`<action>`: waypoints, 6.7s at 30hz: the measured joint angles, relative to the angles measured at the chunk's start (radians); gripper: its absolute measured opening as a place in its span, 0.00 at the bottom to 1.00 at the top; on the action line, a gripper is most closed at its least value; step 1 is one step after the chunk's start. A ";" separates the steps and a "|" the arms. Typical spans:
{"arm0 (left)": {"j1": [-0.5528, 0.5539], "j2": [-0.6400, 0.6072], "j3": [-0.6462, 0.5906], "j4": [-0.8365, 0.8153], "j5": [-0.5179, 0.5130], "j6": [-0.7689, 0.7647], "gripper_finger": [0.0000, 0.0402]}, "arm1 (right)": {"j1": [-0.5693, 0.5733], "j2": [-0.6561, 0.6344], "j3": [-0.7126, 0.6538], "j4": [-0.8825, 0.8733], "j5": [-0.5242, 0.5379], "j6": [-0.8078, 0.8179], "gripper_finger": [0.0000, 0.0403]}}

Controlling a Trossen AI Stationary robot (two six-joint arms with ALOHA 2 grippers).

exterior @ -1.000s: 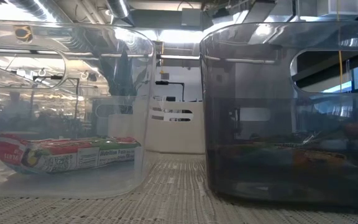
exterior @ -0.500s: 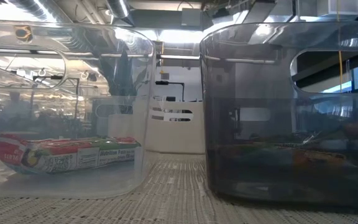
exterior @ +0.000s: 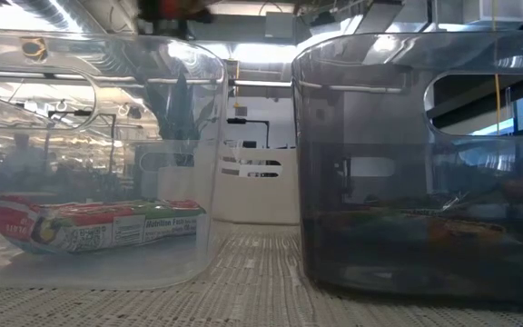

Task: Pick and place Granola Bars by type
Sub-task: Put the red granola bar into the transparent bin, then put the yellow granola bar into the black transparent bin

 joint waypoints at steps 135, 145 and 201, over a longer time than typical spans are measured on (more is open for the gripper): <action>-0.447 0.077 -0.011 -0.835 0.034 -1.598 0.64 | -0.332 0.085 -0.071 0.053 -0.041 -0.484 0.44; -0.485 0.078 -0.134 -0.797 0.053 -1.602 0.64 | -0.332 0.085 -0.071 0.054 -0.041 -0.401 0.44; -0.615 0.208 -0.298 -0.466 -0.006 -1.576 0.63 | -0.332 0.085 -0.070 0.262 -0.041 -0.301 0.44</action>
